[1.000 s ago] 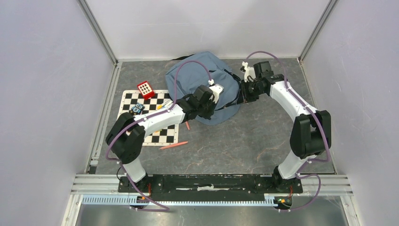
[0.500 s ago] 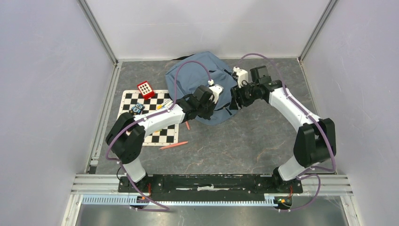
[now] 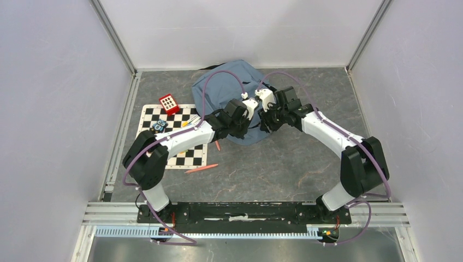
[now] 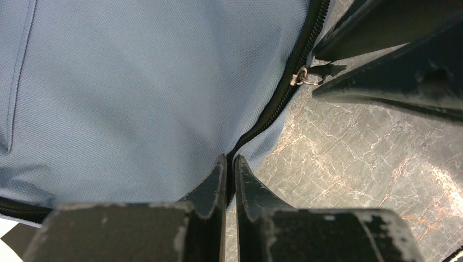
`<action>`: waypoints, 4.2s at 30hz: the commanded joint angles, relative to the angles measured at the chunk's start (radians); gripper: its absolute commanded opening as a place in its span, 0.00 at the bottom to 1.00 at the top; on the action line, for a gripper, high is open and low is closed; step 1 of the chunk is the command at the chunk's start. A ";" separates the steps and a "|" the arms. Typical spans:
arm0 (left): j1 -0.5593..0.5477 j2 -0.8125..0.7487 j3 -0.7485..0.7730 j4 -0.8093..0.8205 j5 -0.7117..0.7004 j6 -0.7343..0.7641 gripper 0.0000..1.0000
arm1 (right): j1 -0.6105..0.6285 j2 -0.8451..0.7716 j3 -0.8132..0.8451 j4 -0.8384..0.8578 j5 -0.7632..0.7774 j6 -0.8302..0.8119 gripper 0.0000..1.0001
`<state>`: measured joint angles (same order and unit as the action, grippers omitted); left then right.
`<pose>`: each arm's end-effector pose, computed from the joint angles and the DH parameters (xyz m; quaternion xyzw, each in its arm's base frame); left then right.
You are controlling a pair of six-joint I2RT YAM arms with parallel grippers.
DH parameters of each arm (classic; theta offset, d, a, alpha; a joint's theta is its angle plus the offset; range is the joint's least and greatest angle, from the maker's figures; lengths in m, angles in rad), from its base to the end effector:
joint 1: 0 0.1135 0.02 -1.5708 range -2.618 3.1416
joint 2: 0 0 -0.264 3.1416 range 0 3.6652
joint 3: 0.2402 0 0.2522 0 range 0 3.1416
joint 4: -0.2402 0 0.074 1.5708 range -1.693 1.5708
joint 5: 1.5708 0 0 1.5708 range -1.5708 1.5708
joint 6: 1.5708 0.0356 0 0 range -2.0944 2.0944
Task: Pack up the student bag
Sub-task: Zip the student bag at the center of the board.
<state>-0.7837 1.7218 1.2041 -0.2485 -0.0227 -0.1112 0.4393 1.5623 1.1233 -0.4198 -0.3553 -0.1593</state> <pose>0.2706 -0.2685 0.2294 0.2994 0.8700 -0.1600 0.3575 0.2981 0.1537 0.2464 -0.3309 0.8634 0.2119 0.3166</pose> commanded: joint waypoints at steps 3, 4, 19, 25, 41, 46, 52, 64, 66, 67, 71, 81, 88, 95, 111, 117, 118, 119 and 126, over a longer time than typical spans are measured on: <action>0.009 -0.025 -0.013 -0.027 -0.028 0.002 0.02 | 0.010 0.006 0.041 0.027 0.119 0.009 0.00; 0.009 -0.026 -0.016 -0.027 -0.030 0.003 0.02 | 0.010 -0.001 0.046 0.021 0.141 0.015 0.00; 0.009 -0.061 -0.063 -0.045 -0.080 0.057 0.02 | -0.056 0.017 0.160 -0.157 0.341 0.091 0.00; 0.009 -0.088 -0.091 -0.052 -0.090 0.062 0.02 | -0.122 0.025 0.169 -0.157 0.414 0.073 0.00; 0.009 -0.135 -0.121 -0.086 -0.095 0.067 0.02 | -0.177 0.110 0.281 -0.122 0.418 0.048 0.00; 0.009 -0.129 -0.037 -0.077 -0.016 0.019 0.38 | -0.178 0.075 0.253 -0.112 0.314 0.019 0.00; 0.009 -0.054 0.087 0.021 0.103 -0.048 0.79 | -0.178 0.027 0.185 -0.099 0.262 0.023 0.00; -0.008 0.212 0.370 0.040 0.182 -0.029 0.79 | -0.177 -0.013 0.144 -0.079 0.233 0.066 0.00; -0.014 0.236 0.385 0.044 0.177 -0.024 0.78 | -0.178 -0.014 0.142 -0.080 0.231 0.068 0.00; -0.017 0.248 0.392 0.046 0.175 -0.024 0.77 | -0.177 -0.013 0.142 -0.080 0.229 0.070 0.00; -0.027 0.291 0.422 0.042 0.187 -0.025 0.70 | -0.177 -0.015 0.141 -0.079 0.228 0.082 0.00; -0.044 0.271 0.372 0.029 0.187 -0.001 0.12 | -0.177 -0.019 0.147 -0.076 0.303 0.086 0.00; -0.052 0.223 0.294 0.027 0.210 0.011 0.02 | -0.172 -0.022 0.150 -0.038 0.447 0.086 0.00; -0.070 0.194 0.257 0.001 0.228 0.040 0.02 | -0.172 -0.025 0.150 0.009 0.559 0.099 0.00; -0.092 0.058 0.085 -0.009 0.246 0.048 0.02 | -0.172 0.100 0.223 0.079 0.579 0.088 0.00; -0.093 0.040 0.061 -0.031 0.238 0.063 0.02 | -0.172 0.133 0.264 0.093 0.585 0.081 0.00; -0.094 0.038 0.063 -0.032 0.235 0.064 0.02 | -0.172 0.136 0.275 0.086 0.566 0.081 0.00; -0.093 0.036 0.068 -0.032 0.230 0.062 0.04 | -0.173 0.136 0.281 0.078 0.540 0.080 0.00; -0.094 0.133 0.246 0.011 0.208 -0.003 0.54 | -0.173 0.088 0.246 0.041 0.358 0.093 0.00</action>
<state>-0.8612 1.8164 1.3273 -0.1886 0.1501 -0.0807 0.2901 1.6978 1.3342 -0.4629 0.0330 -0.0570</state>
